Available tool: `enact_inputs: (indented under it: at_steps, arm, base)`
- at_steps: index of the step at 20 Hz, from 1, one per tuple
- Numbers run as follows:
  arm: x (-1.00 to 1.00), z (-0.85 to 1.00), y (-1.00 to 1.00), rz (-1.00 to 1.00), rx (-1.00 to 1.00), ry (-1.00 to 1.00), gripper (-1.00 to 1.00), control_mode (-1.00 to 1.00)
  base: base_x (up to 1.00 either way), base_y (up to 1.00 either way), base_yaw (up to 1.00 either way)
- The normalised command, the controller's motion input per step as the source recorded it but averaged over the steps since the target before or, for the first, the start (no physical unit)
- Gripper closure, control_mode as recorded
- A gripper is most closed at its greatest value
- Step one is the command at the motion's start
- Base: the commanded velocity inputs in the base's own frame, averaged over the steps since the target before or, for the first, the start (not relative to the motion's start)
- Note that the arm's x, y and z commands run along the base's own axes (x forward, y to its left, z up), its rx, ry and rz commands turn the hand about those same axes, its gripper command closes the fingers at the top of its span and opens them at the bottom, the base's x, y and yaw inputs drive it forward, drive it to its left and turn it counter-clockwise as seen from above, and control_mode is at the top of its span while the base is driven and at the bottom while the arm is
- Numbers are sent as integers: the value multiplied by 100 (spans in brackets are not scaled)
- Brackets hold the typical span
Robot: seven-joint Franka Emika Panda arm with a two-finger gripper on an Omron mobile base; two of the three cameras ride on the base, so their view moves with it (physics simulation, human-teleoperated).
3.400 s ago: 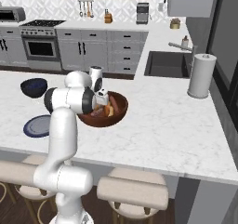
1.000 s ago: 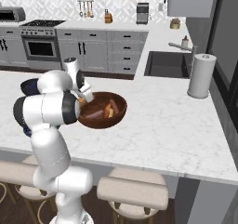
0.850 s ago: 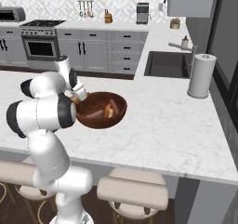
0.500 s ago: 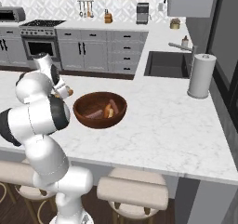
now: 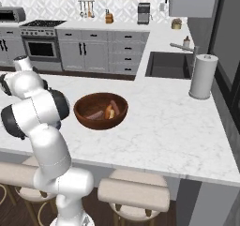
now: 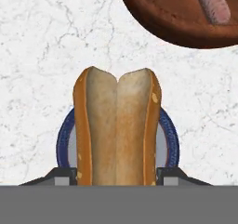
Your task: Place one bun and one sausage from the bowl on each plate.
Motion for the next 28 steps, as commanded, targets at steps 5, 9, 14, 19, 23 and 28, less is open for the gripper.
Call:
enact_inputs:
  at_steps: [5,9,14,19,23,28]
  arm:
    - [-39,-86,19,0,-1,2,100,-100]
    - [33,-70,8,-5,0,1,100,-100]
    - [51,-66,21,-6,0,8,100,-100]
    - [31,-35,27,-5,0,5,-100,-100]
    - [-8,3,1,-4,0,0,-100,-100]
    - [-68,36,-44,0,0,-3,-100,-100]
  base:
    - [0,0,0]
    - [0,0,0]
    - [0,0,0]
    - [0,0,0]
    - [0,0,0]
    - [0,0,0]
